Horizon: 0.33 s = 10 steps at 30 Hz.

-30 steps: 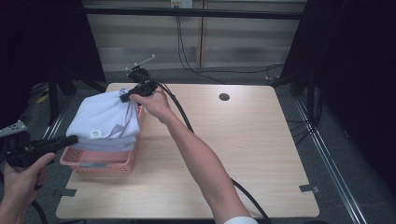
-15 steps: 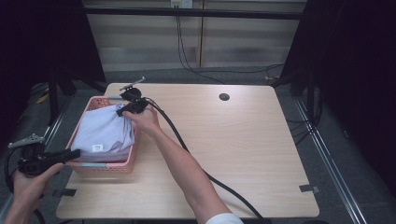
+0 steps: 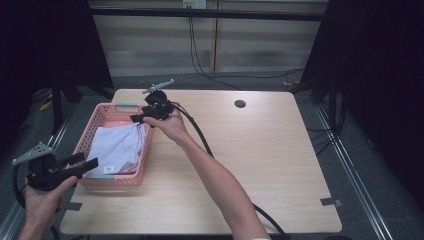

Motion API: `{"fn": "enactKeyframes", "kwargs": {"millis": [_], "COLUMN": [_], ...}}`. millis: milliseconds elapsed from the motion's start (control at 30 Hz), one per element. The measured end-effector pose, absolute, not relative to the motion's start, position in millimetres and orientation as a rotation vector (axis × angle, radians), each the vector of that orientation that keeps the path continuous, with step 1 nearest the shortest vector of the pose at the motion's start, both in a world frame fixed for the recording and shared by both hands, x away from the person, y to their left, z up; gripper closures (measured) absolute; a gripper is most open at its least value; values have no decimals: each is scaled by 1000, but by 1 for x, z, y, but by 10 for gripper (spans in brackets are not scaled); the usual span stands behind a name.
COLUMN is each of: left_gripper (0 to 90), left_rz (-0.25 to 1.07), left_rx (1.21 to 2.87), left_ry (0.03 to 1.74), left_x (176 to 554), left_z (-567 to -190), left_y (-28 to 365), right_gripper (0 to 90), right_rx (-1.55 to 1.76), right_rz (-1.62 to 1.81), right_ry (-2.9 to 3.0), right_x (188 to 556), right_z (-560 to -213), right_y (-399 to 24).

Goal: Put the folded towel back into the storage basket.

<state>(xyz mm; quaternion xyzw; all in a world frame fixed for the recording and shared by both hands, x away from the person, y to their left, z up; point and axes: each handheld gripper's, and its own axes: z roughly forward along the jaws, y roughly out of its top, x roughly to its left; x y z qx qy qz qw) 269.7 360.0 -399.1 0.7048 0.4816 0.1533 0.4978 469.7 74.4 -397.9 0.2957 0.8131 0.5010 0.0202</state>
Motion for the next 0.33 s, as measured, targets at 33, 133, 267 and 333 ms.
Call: {"fn": "enactKeyframes", "kwargs": {"millis": [33,133,267,333], "left_gripper": [354,358,328,317], "left_rz": [384,367,362,344], "left_rx": [1693,1730,1765,1789], "left_ry": [1194,1158,1107,1082], "left_x": [267,263,259,260], "left_z": [-397,-393,-398,-402], "left_y": [353,333,303,288], "right_gripper": [398,392,361,345], "right_rx": [893,861,858,860], "right_rz": [1567,1591,1594,1576], "right_ry": [2520,2505,2491,2486], "right_x": [464,447,427,418], "right_z": [-396,-392,-394,-398], "right_y": [67,40,7,-6]}}
